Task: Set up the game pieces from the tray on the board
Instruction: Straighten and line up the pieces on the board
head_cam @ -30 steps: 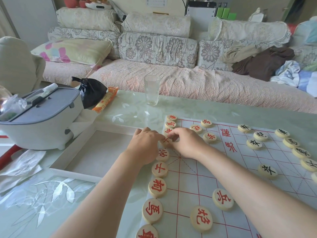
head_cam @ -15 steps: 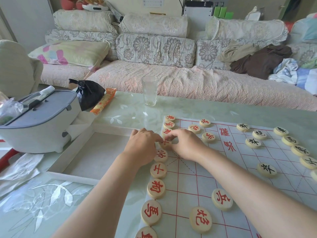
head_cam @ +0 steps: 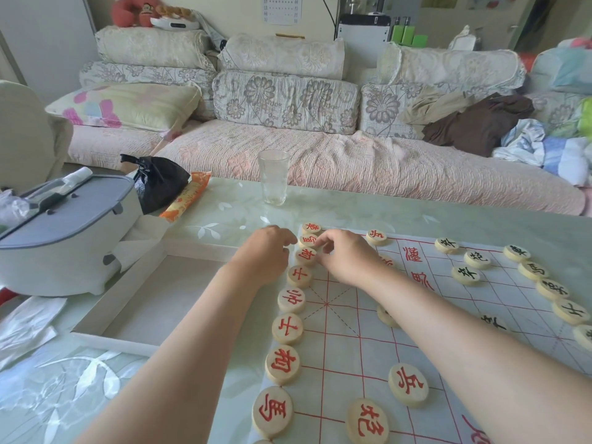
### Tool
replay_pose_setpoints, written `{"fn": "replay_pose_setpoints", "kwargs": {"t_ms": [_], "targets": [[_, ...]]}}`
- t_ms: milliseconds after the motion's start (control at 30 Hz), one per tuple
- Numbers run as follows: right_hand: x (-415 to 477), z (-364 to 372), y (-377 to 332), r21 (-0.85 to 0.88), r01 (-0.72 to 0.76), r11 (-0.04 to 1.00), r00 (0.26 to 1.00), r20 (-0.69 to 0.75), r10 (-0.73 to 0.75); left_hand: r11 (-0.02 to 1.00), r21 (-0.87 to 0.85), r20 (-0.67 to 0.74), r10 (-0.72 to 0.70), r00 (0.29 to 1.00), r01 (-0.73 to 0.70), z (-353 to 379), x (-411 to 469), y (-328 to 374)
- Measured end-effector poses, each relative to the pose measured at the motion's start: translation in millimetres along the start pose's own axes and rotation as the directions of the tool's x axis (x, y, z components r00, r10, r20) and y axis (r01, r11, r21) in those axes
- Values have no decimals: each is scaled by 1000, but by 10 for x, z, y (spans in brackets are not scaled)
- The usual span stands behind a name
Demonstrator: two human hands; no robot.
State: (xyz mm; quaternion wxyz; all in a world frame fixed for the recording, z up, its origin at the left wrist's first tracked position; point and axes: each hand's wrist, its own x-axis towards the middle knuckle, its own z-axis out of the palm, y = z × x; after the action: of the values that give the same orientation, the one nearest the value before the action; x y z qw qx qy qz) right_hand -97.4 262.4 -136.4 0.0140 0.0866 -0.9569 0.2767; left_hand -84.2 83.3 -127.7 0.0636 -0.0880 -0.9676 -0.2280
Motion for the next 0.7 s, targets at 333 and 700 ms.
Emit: {"fn": "replay_pose_setpoints", "kwargs": {"t_ms": [333, 700], "targets": [[187, 99, 24, 53, -5, 999, 998, 68, 1, 993, 77, 136, 79, 988, -90, 147, 238, -21], [183, 102, 58, 51, 28, 998, 998, 61, -31, 997, -7, 61, 71, 996, -71, 151, 256, -99]]}}
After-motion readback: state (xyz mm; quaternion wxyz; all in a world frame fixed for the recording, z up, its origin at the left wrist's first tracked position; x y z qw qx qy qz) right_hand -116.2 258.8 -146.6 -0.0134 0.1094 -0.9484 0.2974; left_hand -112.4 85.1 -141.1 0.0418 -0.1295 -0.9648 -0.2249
